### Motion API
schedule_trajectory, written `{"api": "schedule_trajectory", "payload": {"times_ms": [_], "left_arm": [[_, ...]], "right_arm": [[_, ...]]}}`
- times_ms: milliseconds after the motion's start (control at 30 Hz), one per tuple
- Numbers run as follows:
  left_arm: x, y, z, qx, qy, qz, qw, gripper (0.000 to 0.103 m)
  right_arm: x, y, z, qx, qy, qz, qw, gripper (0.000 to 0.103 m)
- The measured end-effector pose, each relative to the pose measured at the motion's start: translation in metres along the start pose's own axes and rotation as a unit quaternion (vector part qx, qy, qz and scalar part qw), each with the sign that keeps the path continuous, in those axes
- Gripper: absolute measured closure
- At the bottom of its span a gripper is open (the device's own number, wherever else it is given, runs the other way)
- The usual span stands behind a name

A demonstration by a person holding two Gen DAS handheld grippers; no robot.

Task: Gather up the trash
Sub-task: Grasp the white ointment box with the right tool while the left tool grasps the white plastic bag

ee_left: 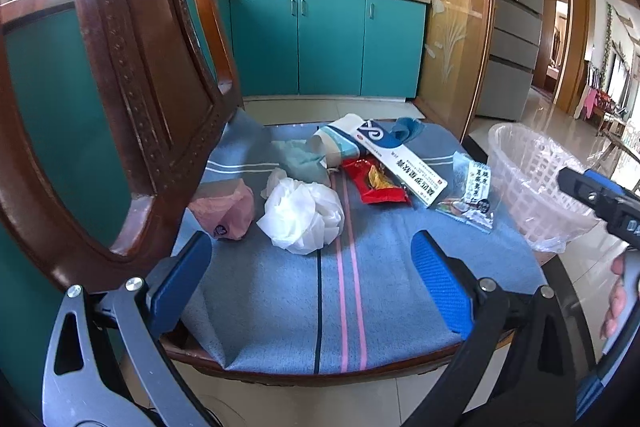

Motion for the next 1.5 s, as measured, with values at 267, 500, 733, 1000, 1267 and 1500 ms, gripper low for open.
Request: {"api": "schedule_trajectory", "payload": {"times_ms": [267, 500, 733, 1000, 1267, 1500], "left_arm": [[0.003, 0.012, -0.054, 0.011, 0.037, 0.023, 0.9990, 0.004], [0.004, 0.031, -0.092, 0.016, 0.064, 0.051, 0.9965, 0.009], [-0.005, 0.036, -0.106, 0.013, 0.085, 0.052, 0.9949, 0.013], [-0.006, 0.040, -0.111, 0.002, 0.094, 0.066, 0.9933, 0.019], [-0.012, 0.045, -0.124, -0.029, 0.110, 0.083, 0.9901, 0.064], [0.020, 0.036, -0.073, -0.075, 0.044, 0.079, 0.9930, 0.083]], "right_arm": [[-0.002, 0.017, -0.007, 0.018, 0.008, 0.021, 1.000, 0.008], [0.001, 0.056, -0.027, 0.034, 0.015, 0.126, 0.991, 0.008], [0.018, 0.104, -0.076, 0.017, 0.025, 0.230, 0.973, 0.008], [0.011, 0.144, -0.157, -0.045, 0.103, 0.333, 0.936, 0.031], [0.015, 0.143, -0.167, 0.000, 0.133, 0.286, 0.949, 0.061], [0.054, 0.102, -0.069, 0.081, 0.053, 0.169, 0.981, 0.061]]}}
Point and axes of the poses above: each gripper's, at about its wrist camera, not at the fingertips, and z roughly against the way its jaws point, y to its left, x to its top, the point moved 6 cm from there along -z, roughly the way its jaws point, and after that the axes turned 15 degrees about -x, right-handed, at the moved point
